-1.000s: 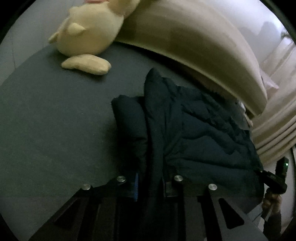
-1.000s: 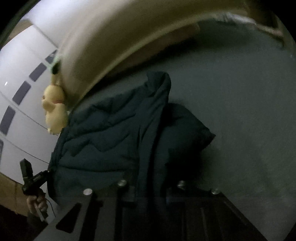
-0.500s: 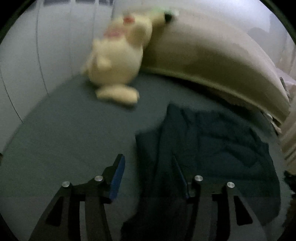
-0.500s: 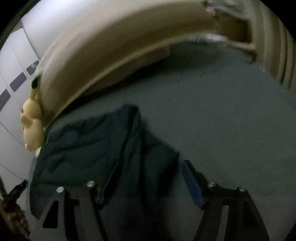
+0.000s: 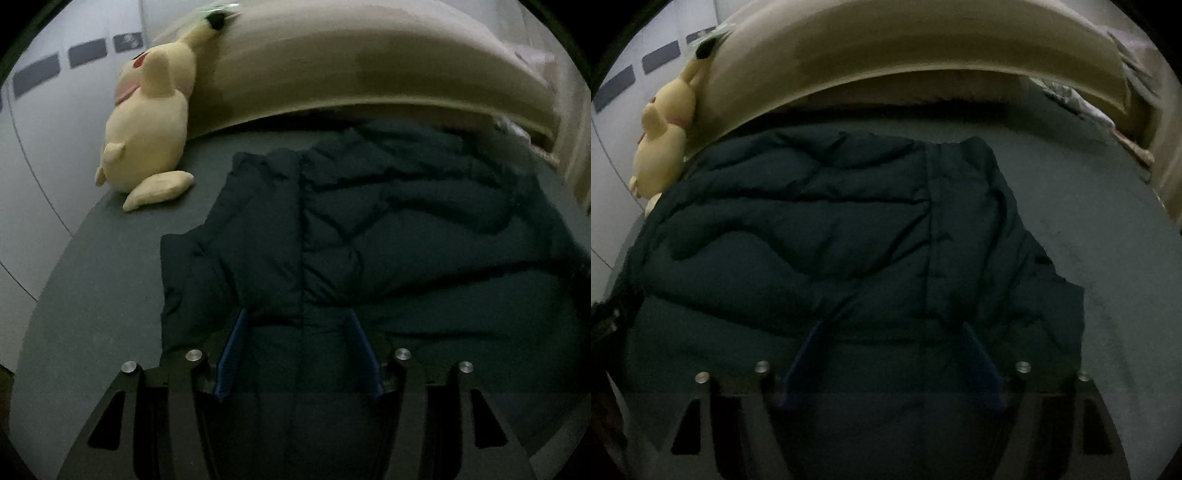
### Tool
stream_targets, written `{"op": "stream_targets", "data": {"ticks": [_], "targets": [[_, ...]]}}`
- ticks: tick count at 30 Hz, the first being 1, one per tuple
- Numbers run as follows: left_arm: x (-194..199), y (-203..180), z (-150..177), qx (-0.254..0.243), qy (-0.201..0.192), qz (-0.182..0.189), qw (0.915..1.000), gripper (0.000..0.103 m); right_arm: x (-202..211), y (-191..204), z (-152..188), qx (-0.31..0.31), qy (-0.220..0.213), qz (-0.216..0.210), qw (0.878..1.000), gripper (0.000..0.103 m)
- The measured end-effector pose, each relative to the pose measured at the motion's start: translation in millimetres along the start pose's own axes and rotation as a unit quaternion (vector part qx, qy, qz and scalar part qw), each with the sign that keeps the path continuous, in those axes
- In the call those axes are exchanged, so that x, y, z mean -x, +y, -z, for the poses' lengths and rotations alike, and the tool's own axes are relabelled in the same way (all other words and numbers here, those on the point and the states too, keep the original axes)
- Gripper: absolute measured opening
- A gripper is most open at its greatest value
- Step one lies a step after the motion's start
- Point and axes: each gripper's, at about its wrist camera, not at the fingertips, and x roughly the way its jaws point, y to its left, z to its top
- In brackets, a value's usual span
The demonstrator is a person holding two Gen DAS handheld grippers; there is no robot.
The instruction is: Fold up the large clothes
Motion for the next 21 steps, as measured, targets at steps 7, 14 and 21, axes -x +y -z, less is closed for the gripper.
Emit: {"op": "stream_targets", "data": {"ticks": [7,14,21], "targets": [[24.8,7.7,-4.2,0.018,0.012,0.005,0.9998,0.059,16.0,0.3,-12.4,-0.007,0.019,0.009,1.000,0.084],[68.8,18.3,29.8,0.038,-0.072,-0.004,0.9967,0.075,32.9,55.6,-50.8,0.014,-0.033,-0.008,0.999,0.084],[65.1,22.0,59.5,0.048,-0.081,0.015,0.9954,0.076,-39.6,89.8,-98.6,-0.007,-0.003,0.007,1.000,0.084]]}}
